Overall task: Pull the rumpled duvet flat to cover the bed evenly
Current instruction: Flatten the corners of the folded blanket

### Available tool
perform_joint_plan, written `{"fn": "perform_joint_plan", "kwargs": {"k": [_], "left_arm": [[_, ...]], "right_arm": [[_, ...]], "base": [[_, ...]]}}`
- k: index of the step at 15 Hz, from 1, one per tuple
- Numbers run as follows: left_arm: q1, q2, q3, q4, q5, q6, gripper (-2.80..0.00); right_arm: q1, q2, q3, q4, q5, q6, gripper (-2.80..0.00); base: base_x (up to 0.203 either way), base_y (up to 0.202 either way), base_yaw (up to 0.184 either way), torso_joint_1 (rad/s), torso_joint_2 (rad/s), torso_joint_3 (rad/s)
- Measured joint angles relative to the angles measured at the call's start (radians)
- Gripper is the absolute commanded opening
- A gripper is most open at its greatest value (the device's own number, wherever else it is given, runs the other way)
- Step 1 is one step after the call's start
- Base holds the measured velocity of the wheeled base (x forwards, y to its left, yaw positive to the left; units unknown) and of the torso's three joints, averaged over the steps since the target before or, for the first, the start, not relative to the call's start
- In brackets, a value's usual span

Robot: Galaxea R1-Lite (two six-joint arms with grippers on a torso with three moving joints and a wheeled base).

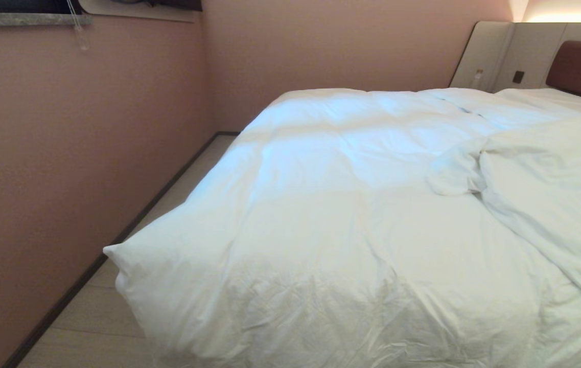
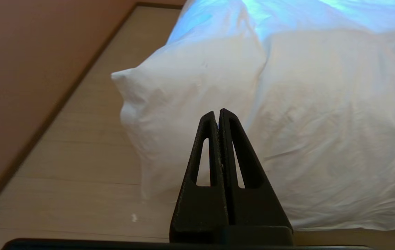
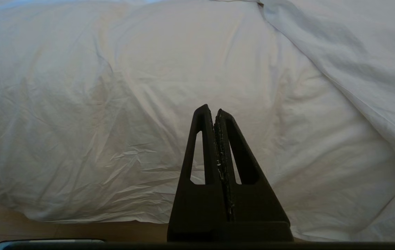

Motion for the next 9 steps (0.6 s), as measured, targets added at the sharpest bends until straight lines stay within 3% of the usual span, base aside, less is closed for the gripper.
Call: {"fn": "perform_joint_plan", "kwargs": {"k": [4, 7, 9], "left_arm": [[-0.019, -0.142, 0.072, -0.004, 0.039, 0.066, -2.8], [-0.022, -0.214, 0.13, -0.088, 0.053, 0.068, -2.8], [-0.023, -0.232, 0.145, -0.07, 0.094, 0.068, -2.8]], "right_arm": [[0.0, 0.0, 0.0, 0.0, 0.0, 0.0, -2.8], [0.0, 0.0, 0.0, 0.0, 0.0, 0.0, -2.8], [0.0, 0.0, 0.0, 0.0, 0.0, 0.0, -2.8]], "base": [[0.0, 0.0, 0.0, 0.0, 0.0, 0.0], [0.0, 0.0, 0.0, 0.0, 0.0, 0.0], [0.0, 0.0, 0.0, 0.0, 0.0, 0.0]]}}
